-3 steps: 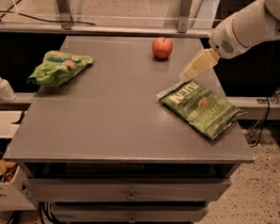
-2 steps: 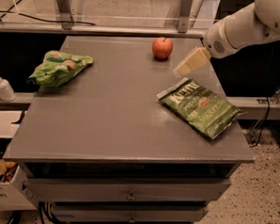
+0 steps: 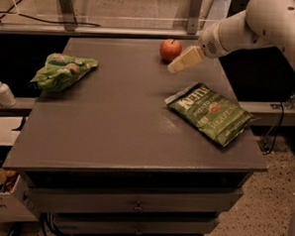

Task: Move apple near green rice chip bag

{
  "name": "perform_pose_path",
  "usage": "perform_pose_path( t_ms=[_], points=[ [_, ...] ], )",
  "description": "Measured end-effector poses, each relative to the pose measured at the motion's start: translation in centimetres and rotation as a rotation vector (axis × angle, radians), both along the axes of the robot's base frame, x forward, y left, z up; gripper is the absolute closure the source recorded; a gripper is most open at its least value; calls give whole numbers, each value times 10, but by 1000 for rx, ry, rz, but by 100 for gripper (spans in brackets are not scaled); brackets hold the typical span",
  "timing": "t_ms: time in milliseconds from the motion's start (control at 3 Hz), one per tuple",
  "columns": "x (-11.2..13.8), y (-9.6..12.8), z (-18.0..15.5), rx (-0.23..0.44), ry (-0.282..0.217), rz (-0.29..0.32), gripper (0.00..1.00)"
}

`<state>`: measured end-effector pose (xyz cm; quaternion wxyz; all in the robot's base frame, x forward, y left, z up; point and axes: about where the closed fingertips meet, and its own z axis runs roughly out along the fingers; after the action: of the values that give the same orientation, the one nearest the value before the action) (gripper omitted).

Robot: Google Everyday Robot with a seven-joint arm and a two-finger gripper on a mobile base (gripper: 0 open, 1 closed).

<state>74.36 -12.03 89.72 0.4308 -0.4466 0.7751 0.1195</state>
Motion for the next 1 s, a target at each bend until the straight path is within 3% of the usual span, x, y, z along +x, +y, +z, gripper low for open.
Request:
perform_pose_path(
  t_ms=[333, 1000],
  points=[
    [23, 13, -16, 25, 0, -9, 0],
    [70, 6, -50, 102, 2, -86, 0]
  ],
)
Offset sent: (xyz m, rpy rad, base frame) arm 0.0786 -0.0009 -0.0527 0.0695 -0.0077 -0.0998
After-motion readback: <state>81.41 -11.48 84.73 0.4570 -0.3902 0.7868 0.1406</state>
